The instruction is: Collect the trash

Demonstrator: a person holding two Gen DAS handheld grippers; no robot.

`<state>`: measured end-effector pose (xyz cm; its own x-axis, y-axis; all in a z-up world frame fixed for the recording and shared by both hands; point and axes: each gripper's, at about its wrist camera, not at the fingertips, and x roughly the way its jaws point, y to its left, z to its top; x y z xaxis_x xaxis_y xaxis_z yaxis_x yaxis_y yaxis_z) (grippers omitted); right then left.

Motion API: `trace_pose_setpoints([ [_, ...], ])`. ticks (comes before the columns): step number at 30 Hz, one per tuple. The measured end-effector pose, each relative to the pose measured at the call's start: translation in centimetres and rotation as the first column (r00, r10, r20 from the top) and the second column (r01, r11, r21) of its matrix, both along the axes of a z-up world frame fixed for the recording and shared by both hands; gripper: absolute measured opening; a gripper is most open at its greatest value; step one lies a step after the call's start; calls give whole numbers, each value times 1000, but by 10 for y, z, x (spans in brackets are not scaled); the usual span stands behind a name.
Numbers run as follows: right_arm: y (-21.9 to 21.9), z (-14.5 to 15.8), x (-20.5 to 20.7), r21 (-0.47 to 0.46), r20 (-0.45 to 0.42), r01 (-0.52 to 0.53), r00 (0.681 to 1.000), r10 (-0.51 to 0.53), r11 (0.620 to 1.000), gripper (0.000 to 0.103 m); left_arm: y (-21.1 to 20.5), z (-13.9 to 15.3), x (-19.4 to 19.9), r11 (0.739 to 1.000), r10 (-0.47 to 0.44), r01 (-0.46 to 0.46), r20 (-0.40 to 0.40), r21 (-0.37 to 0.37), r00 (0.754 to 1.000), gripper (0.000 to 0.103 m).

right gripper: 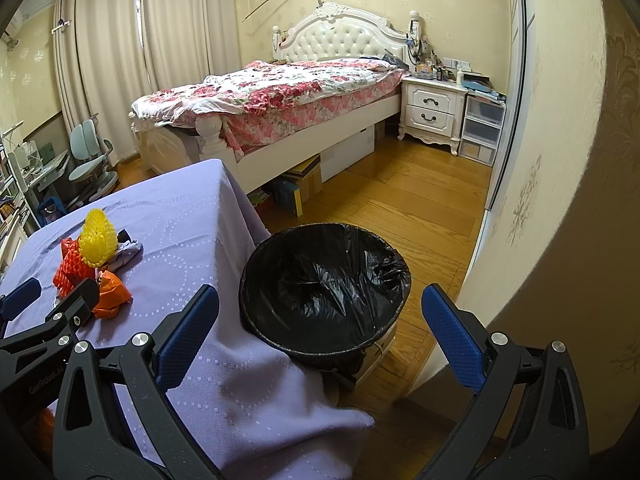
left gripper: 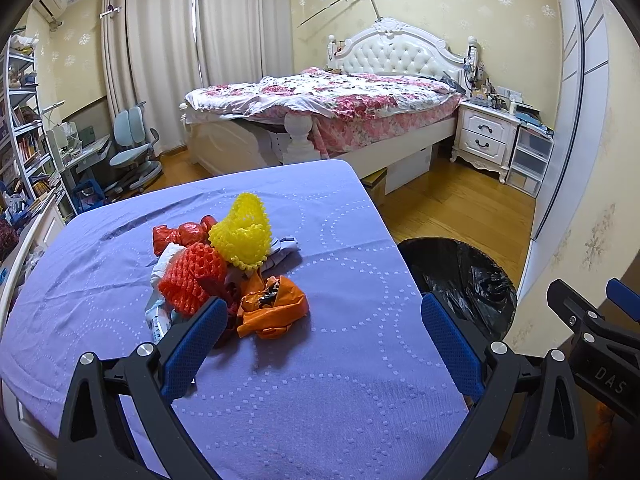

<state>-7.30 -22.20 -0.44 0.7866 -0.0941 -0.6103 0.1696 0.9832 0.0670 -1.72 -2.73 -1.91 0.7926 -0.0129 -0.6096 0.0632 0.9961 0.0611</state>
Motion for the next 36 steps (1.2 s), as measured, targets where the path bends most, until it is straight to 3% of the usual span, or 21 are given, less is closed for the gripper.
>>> trace_pose_setpoints([
  [12,5,-6,-2,-1,-10,-20,1000,20,1000,99,13,-4,-1,1000,-7,6,-48,-14,999,96],
  [14,12,-10,0,-3,-15,-34,999,34,999,96,23,-6,0,1000,1,-2,-66,-21,998,92],
  [15,15,-10,5,1,-22,-43,999,43,999,89,29,-5,2,1000,6,-7,-73,-23,997,88],
  [16,19,-10,12,7,-32,-54,998,54,999,82,35,-7,2,1000,14,-16,-84,-26,996,85],
  [19,31,-15,16,35,-56,-87,994,89,996,78,58,-12,4,998,45,-50,-121,-36,992,76],
  [28,79,-25,30,16,-95,-182,979,183,983,77,123,-31,0,978,207,-210,-185,5,961,72],
  [36,97,-35,41,33,-147,-216,965,219,976,77,149,-38,13,964,257,-266,-237,-4,937,71],
])
